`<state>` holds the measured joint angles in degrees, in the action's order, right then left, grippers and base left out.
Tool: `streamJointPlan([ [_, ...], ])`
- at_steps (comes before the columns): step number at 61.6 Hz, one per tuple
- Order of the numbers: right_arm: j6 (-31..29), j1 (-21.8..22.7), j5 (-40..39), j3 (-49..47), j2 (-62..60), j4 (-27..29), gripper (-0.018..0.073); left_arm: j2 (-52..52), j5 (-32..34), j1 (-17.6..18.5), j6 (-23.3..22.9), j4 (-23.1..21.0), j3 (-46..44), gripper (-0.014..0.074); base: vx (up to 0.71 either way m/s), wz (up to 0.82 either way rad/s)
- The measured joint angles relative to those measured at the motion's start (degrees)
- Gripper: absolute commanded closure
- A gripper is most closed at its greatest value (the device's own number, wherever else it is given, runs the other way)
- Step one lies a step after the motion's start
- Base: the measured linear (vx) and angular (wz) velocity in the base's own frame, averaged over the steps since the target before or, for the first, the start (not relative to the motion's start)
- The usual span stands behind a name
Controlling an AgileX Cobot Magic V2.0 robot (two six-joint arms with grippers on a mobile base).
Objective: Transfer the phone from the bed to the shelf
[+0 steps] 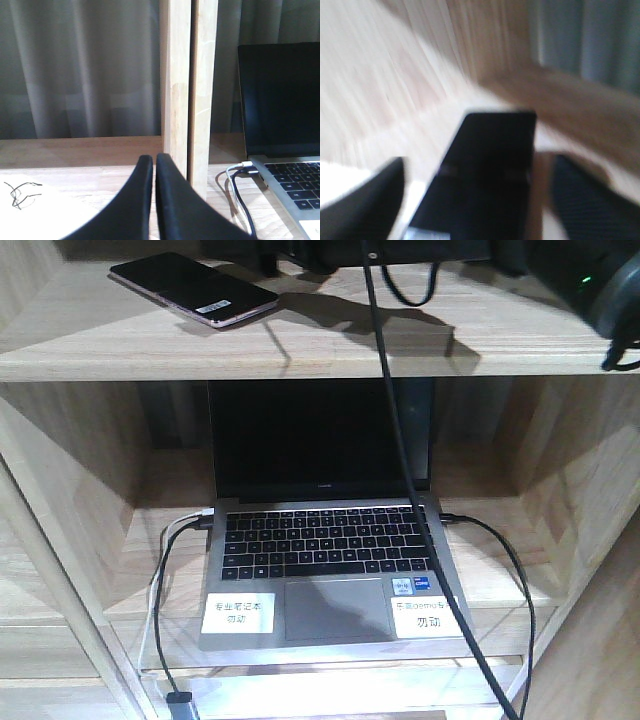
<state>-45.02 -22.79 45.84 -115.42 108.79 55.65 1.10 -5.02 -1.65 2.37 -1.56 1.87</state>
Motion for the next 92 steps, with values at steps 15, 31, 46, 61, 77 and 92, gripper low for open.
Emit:
streamJointPlan([
  [15, 9.37, 0.0, 6.01, 0.0, -3.99, -10.99, 0.0572, 0.0, 0.0, 0.0, 0.0, 0.0, 0.0, 0.0595, 0.0, 0.0],
  [31, 16.48, 0.0, 13.35, 0.07, -8.65, -17.58, 0.0566, 0.0, 0.0, 0.0, 0.0, 0.0, 0.0, 0.0595, 0.0, 0.0],
  [46, 17.32, 0.0, 9.77, 9.22, -18.4, -20.2, 0.0564, 0.0, 0.0, 0.0, 0.0, 0.0, 0.0, 0.0595, 0.0, 0.0],
  [61, 14.75, 0.0, -4.77, 30.95, -35.72, -20.26, 0.0564, 0.0, 0.0, 0.0, 0.0, 0.0, 0.0, 0.0595, 0.0, 0.0],
  [77, 12.59, 0.0, -16.01, 53.21, -53.98, -20.2, 0.0564, 0.0, 0.0, 0.0, 0.0, 0.0, 0.0, 0.0595, 0.0, 0.0],
  [92, 12.33, 0.0, -21.1, 70.78, -68.45, -20.15, 0.0564, 0.0, 0.0, 0.0, 0.0, 0.0, 0.0, 0.0595, 0.0, 0.0],
])
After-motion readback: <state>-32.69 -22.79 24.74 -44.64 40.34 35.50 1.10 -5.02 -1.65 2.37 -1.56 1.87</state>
